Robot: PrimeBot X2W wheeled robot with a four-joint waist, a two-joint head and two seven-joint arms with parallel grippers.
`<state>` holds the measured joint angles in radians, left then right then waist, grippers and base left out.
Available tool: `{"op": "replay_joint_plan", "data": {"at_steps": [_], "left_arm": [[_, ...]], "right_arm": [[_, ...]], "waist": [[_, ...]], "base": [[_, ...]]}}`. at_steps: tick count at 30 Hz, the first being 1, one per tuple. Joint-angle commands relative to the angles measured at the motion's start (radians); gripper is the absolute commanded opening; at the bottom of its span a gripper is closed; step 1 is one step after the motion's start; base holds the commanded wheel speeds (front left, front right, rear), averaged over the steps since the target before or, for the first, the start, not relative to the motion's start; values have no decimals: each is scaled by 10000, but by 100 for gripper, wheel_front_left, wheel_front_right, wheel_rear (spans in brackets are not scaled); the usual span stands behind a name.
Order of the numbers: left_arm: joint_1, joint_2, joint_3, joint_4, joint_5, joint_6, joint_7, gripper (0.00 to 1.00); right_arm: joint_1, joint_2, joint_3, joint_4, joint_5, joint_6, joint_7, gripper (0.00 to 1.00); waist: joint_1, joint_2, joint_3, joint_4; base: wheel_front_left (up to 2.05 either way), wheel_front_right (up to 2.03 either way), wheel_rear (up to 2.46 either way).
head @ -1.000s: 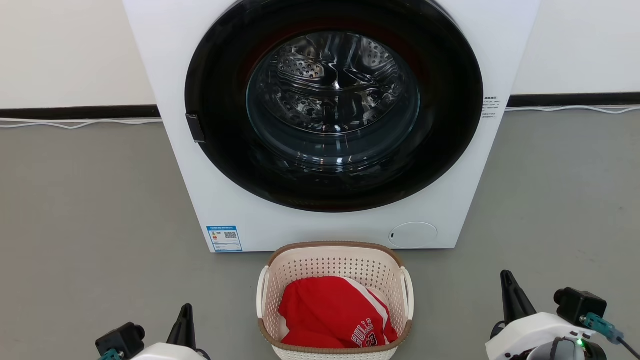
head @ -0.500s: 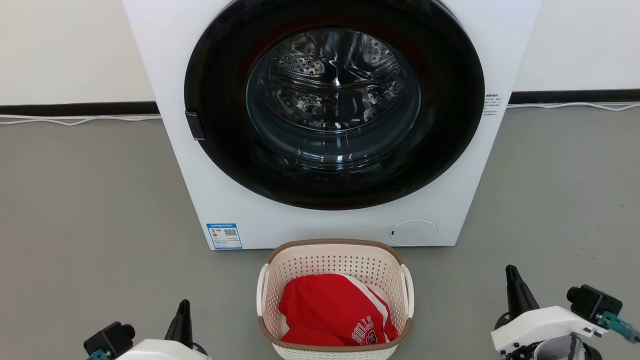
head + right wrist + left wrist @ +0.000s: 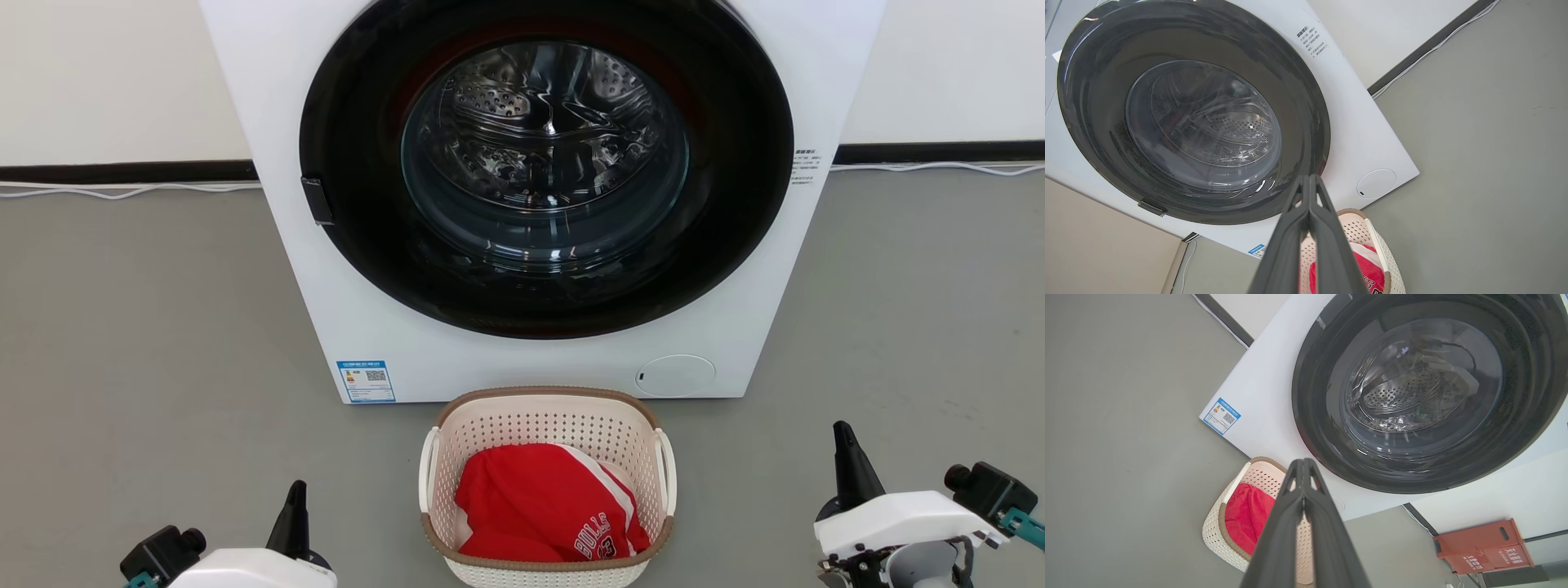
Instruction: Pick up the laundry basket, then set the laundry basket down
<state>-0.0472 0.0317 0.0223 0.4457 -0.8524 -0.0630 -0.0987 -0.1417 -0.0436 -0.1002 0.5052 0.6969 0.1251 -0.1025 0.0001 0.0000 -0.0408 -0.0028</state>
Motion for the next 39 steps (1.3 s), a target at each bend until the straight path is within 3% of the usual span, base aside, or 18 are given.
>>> {"op": "replay_joint_plan", "data": {"at_steps": [1,39], "left_arm": [[-450,75,176,-363,-278,-90,41,0],[-536,134,574,-1245,-4197,-406,1159,0]], "right_arm": [[-99,-46,28,-374,338,29,127,0],[136,-57,-58,-1574,5064,43,1218,0]], "waist": [[-1,0,8,1],[-1,0,239,15]], "base": [[0,0,0],[0,0,0]]}}
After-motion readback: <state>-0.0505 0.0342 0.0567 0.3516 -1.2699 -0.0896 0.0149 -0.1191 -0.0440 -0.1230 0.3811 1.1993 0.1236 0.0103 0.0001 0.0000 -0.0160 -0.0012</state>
